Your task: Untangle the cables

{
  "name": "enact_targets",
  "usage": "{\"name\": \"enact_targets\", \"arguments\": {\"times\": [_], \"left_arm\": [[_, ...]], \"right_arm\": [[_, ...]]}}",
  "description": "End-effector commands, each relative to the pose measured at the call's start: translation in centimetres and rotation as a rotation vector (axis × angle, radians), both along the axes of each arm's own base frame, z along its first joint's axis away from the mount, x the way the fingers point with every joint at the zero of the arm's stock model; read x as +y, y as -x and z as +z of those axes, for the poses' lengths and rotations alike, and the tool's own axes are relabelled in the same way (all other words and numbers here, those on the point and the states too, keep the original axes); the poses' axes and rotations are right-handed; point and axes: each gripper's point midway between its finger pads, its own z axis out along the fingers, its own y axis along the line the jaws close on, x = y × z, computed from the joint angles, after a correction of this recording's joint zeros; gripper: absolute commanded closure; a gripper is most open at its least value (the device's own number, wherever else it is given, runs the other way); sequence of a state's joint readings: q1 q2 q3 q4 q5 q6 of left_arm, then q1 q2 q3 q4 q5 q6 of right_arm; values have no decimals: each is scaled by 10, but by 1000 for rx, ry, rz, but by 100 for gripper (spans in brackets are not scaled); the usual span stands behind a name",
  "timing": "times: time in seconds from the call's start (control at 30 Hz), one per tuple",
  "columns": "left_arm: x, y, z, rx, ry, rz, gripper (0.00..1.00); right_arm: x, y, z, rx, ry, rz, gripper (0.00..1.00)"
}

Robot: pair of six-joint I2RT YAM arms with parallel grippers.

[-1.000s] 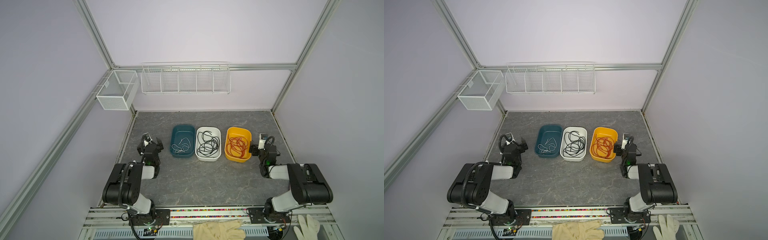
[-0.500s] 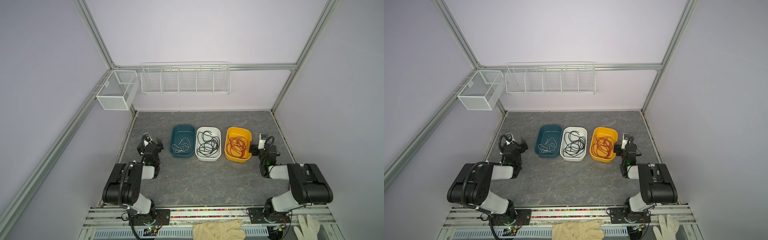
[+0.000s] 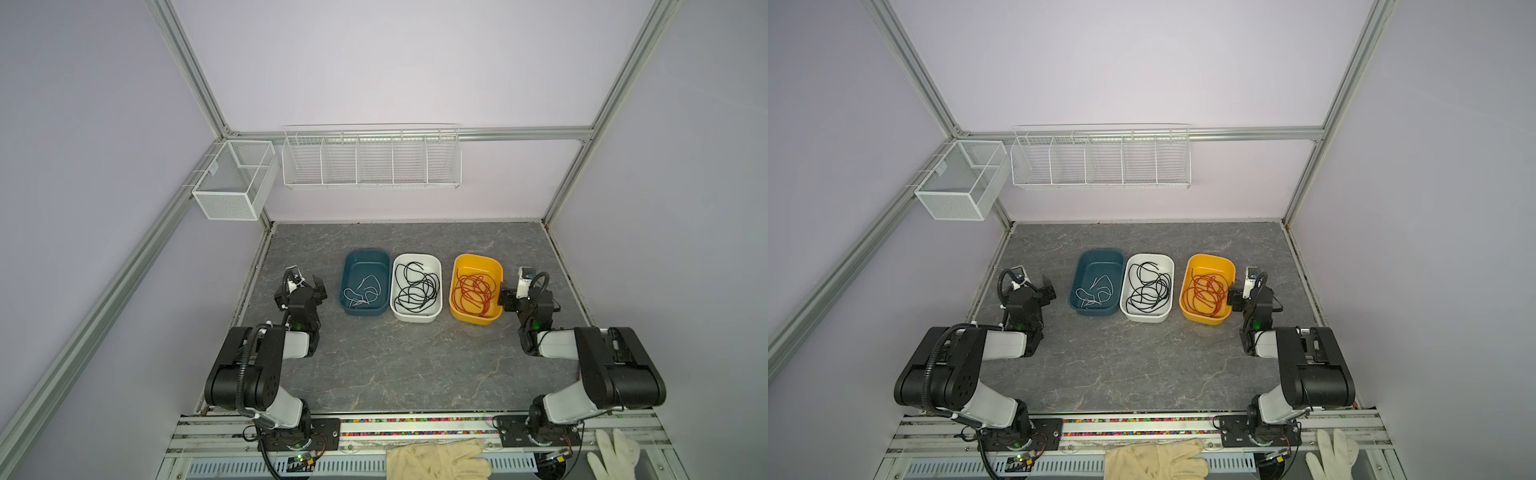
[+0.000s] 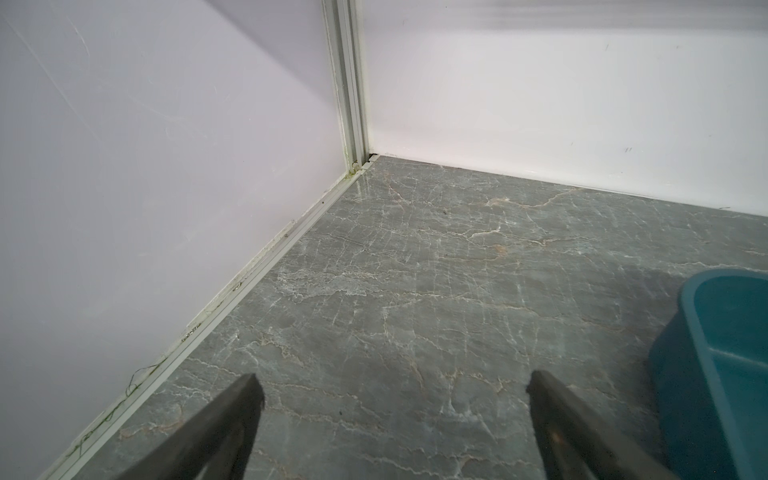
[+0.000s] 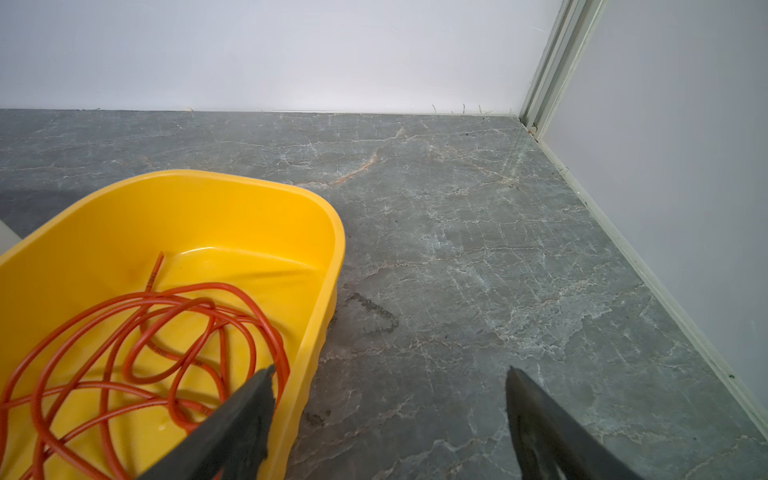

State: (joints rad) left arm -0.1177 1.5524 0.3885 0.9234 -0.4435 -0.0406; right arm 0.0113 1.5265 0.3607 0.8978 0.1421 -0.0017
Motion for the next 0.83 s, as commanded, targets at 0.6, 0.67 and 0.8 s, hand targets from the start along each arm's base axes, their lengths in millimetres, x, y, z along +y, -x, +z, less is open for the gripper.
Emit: {"name": "enact_targets", "arguments": {"times": [0.6, 0.67, 0.8], "left_arm": [[1, 0, 0, -6, -7, -5, 1], [1, 0, 0, -6, -8, -5, 1], [1, 1, -1, -5, -7, -6, 1]], "right_arm": [[-2, -4, 2, -3, 29, -3, 12], [-3, -4, 1, -1, 21, -2, 12], [-2, -3, 1, 0, 19, 1, 12]]}}
